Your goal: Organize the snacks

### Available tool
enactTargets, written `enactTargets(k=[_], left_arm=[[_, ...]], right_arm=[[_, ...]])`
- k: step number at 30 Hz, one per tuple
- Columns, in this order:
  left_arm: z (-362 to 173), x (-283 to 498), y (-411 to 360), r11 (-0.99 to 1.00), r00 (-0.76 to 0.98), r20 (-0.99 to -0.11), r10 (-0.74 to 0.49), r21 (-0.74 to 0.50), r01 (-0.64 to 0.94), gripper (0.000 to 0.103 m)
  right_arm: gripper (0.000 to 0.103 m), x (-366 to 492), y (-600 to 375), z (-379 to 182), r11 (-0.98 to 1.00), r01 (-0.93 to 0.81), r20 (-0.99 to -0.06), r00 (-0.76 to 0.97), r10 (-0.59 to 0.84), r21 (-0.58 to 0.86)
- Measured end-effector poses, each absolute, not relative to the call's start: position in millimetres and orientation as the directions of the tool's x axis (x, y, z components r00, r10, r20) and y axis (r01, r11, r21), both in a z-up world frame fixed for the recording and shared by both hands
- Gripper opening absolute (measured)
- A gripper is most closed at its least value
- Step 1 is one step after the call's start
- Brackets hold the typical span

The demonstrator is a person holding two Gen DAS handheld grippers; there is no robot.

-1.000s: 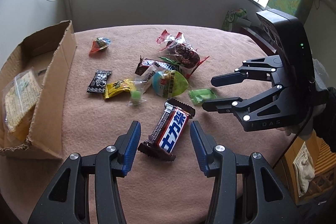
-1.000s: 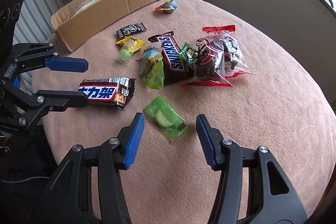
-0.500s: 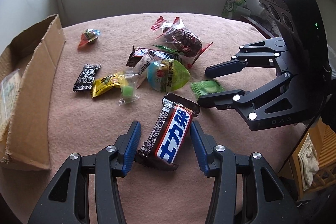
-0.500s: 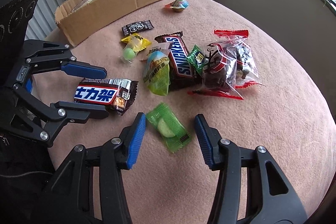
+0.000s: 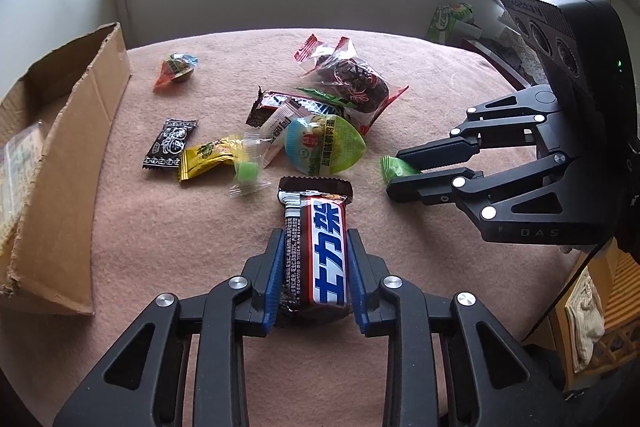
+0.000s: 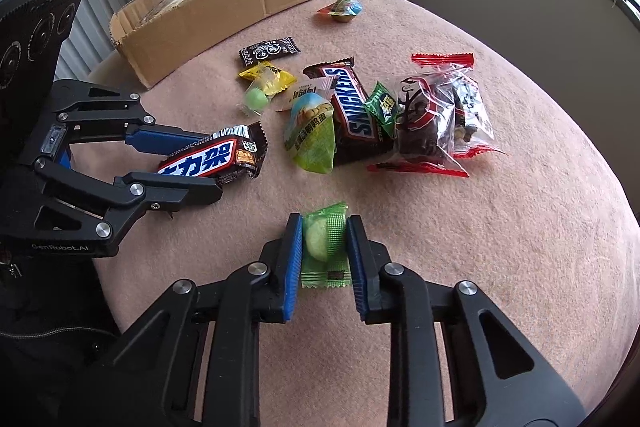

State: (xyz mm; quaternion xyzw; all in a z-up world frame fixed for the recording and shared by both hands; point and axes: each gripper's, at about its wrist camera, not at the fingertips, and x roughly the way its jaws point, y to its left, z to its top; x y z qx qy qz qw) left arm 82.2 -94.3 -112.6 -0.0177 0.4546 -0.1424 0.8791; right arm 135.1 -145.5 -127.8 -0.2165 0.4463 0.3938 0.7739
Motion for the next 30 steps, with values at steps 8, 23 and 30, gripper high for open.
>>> enactTargets(k=[8, 23, 30], left_arm=[[-112, 77, -88, 0.955, 0.556, -0.779, -0.291, -0.206, 0.211, 0.027], [-92, 69, -74, 0.956, 0.608, -0.737, -0.295, -0.227, 0.188, 0.027], [-68, 64, -52, 0.960, 0.662, -0.696, -0.277, -0.231, 0.158, 0.027]], right_arm=[[0.022, 130, -149, -125, 0.638, -0.769, -0.848, 0.315, 0.427, 0.036], [0.022, 121, -164, -107, 0.685, -0.727, -0.821, 0.358, 0.445, 0.055], [0.022, 120, -152, -78, 0.671, -0.740, -0.786, 0.388, 0.482, 0.046]])
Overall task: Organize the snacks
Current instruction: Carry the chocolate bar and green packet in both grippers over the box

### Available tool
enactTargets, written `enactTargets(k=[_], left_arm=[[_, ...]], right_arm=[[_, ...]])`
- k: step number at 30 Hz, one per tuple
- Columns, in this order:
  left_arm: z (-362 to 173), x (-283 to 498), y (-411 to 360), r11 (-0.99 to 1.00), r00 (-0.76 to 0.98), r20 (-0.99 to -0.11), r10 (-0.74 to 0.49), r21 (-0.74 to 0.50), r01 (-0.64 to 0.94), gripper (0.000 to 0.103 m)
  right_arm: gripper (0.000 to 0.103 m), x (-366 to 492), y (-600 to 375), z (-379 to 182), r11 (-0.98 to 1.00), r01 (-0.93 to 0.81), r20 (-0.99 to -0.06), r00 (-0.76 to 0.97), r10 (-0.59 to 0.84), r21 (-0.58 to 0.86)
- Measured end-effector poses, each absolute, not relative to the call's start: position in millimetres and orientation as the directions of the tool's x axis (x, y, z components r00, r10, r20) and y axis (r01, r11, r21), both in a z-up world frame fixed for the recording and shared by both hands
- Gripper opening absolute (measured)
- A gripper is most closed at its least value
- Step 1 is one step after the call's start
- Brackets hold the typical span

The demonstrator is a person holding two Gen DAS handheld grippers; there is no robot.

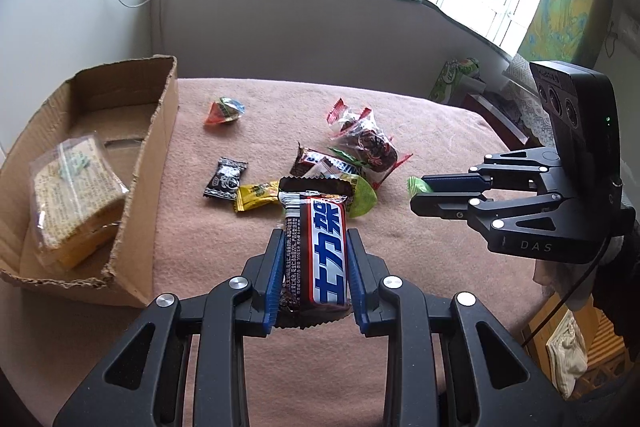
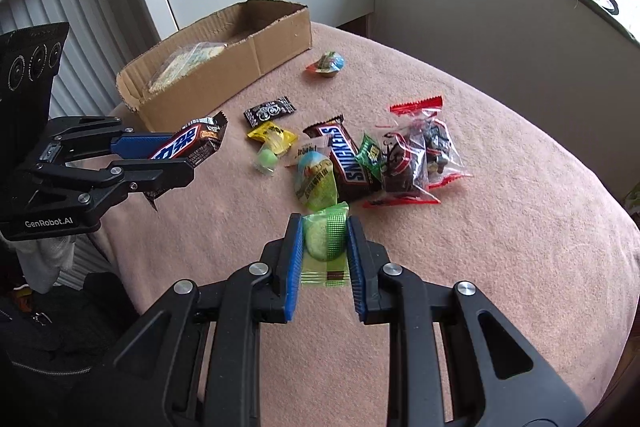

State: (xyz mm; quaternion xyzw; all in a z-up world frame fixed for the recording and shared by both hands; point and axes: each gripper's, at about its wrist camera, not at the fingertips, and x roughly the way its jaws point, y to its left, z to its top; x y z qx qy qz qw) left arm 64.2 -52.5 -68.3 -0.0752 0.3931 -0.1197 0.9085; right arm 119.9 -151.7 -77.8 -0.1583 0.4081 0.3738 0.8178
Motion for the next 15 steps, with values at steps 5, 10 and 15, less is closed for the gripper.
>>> enactTargets(k=[5, 10, 15], left_arm=[[-52, 62, -27, 0.966, 0.699, -0.671, -0.246, -0.231, 0.118, 0.027], [-42, 60, 8, 0.972, 0.730, -0.655, -0.197, -0.228, 0.057, 0.027], [-35, 60, 45, 0.969, 0.752, -0.639, -0.163, -0.247, 0.001, 0.027]], right_arm=[[0.022, 127, -134, -54, 0.663, -0.747, -0.748, 0.410, 0.522, 0.053], [0.022, 138, -107, -28, 0.651, -0.757, -0.707, 0.432, 0.560, 0.053], [0.022, 150, -71, -7, 0.625, -0.780, -0.684, 0.431, 0.588, 0.045]])
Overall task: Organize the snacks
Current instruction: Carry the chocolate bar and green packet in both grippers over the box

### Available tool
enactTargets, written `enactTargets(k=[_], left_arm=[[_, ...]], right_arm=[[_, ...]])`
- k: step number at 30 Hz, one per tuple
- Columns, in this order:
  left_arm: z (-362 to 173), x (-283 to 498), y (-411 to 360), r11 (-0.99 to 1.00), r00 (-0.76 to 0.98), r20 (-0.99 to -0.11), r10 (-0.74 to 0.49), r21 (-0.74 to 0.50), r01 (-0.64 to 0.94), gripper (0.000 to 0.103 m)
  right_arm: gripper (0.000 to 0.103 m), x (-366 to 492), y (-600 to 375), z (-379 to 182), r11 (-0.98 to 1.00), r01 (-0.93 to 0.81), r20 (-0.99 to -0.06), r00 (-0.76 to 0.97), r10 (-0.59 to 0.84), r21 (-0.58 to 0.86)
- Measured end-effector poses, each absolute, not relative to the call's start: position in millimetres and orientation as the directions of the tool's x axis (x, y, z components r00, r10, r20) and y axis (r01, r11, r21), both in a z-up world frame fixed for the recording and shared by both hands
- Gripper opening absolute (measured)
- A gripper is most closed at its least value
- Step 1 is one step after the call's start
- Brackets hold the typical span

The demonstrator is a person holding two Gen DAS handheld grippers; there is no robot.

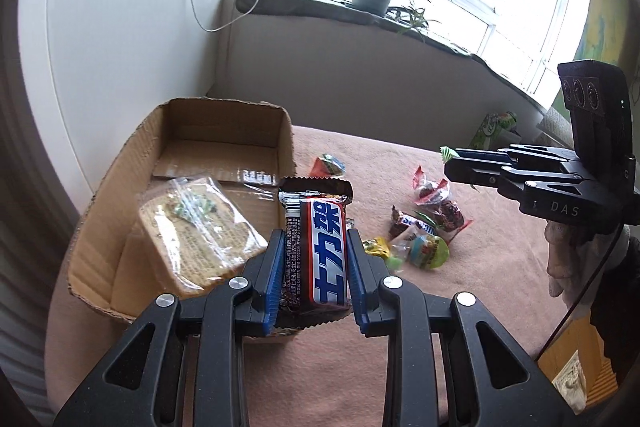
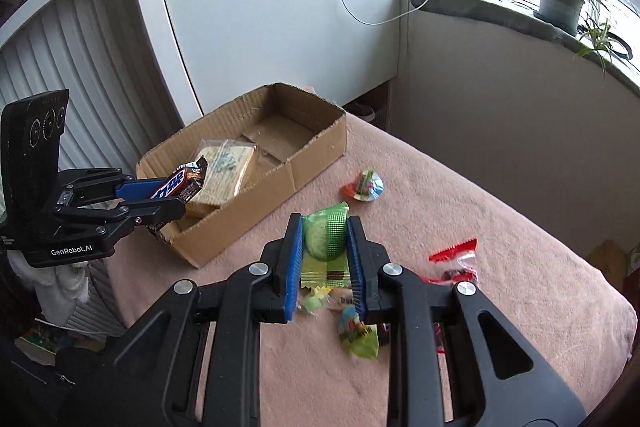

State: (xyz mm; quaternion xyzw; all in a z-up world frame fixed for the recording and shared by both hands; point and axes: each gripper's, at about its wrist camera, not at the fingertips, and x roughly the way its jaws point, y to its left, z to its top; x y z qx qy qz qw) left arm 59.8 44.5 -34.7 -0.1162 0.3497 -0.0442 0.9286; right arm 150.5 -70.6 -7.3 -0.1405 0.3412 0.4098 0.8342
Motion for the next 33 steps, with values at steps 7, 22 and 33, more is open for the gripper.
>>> enactTargets(k=[7, 22, 33], left_arm=[[-29, 63, 84, 0.966, 0.777, -0.623, -0.088, -0.243, -0.085, 0.027], [-43, 83, 128, 0.960, 0.750, -0.661, 0.018, -0.200, -0.199, 0.027], [-46, 89, 132, 0.962, 0.741, -0.671, 0.025, -0.187, -0.201, 0.027]], right_arm=[[0.022, 165, -9, -3, 0.578, -0.816, -0.693, 0.409, 0.593, 0.013], [0.022, 200, 88, -21, 0.581, -0.813, -0.733, 0.418, 0.536, -0.038], [0.022, 215, 108, -40, 0.586, -0.810, -0.766, 0.388, 0.513, -0.018]])
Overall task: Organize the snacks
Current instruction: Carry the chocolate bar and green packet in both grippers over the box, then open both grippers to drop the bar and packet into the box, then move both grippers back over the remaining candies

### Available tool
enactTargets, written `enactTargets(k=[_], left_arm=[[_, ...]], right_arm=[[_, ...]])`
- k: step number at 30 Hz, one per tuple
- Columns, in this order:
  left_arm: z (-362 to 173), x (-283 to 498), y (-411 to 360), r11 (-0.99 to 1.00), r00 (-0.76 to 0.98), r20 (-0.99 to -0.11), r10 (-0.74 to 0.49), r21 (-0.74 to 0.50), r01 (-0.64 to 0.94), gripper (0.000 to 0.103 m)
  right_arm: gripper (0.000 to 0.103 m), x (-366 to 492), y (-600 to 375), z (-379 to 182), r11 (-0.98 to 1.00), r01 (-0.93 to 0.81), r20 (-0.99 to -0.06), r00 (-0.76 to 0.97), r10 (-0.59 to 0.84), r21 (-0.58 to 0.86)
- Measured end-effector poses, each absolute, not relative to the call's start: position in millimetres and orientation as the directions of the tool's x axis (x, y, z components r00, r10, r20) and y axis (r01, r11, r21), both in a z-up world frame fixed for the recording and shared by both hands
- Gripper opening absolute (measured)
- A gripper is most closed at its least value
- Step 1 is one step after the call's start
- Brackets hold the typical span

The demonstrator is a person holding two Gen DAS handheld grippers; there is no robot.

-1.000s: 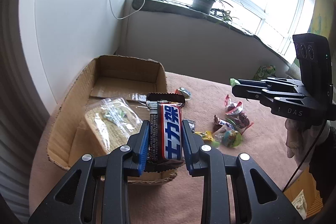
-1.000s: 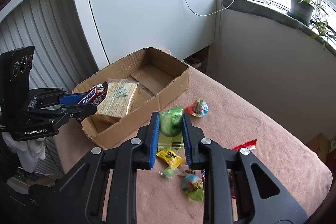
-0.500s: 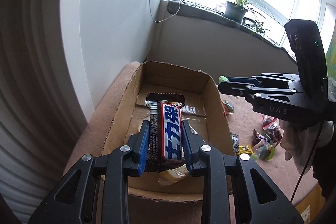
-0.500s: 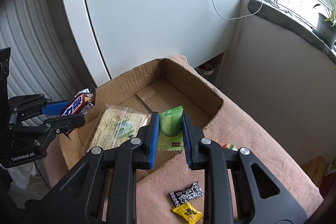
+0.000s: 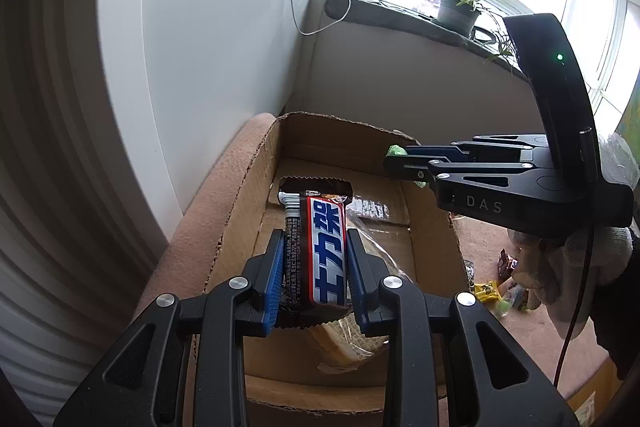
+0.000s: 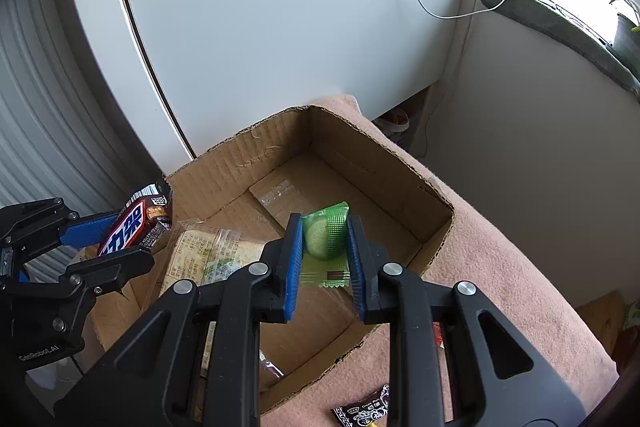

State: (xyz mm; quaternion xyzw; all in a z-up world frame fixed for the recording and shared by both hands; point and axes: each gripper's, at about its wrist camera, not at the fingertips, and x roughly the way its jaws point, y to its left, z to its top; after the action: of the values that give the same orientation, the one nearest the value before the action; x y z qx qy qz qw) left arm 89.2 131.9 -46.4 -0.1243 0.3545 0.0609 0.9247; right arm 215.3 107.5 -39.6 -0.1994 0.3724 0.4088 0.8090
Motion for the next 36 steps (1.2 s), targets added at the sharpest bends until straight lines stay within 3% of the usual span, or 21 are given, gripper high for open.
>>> enactTargets(k=[7, 9, 11, 13, 18, 21, 36], left_arm=[[-47, 89, 133, 0.960, 0.736, -0.676, 0.034, -0.182, -0.212, 0.027], [-47, 90, 133, 0.960, 0.733, -0.679, 0.035, -0.181, -0.214, 0.027], [-47, 90, 134, 0.959, 0.730, -0.683, 0.038, -0.181, -0.219, 0.030], [-46, 89, 135, 0.957, 0.732, -0.680, 0.041, -0.184, -0.225, 0.042], [-39, 82, 135, 0.954, 0.748, -0.661, 0.048, -0.191, -0.230, 0.043], [-33, 77, 131, 0.956, 0.760, -0.648, 0.047, -0.192, -0.223, 0.043], [-16, 54, 66, 0.962, 0.809, -0.582, -0.087, -0.259, -0.083, 0.043]], right_arm=[[0.023, 212, 109, -37, 0.574, -0.819, -0.758, 0.388, 0.524, -0.022], [0.035, 211, 109, -36, 0.577, -0.816, -0.753, 0.399, 0.523, -0.033], [0.057, 210, 107, -34, 0.579, -0.814, -0.744, 0.413, 0.525, -0.043], [0.062, 209, 104, -30, 0.585, -0.810, -0.734, 0.420, 0.533, -0.038], [0.063, 204, 90, -16, 0.593, -0.805, -0.714, 0.429, 0.553, -0.024], [0.071, 196, 73, -4, 0.594, -0.805, -0.693, 0.436, 0.574, -0.015], [0.071, 167, -81, 23, 0.732, -0.681, -0.620, 0.566, 0.543, 0.019]])
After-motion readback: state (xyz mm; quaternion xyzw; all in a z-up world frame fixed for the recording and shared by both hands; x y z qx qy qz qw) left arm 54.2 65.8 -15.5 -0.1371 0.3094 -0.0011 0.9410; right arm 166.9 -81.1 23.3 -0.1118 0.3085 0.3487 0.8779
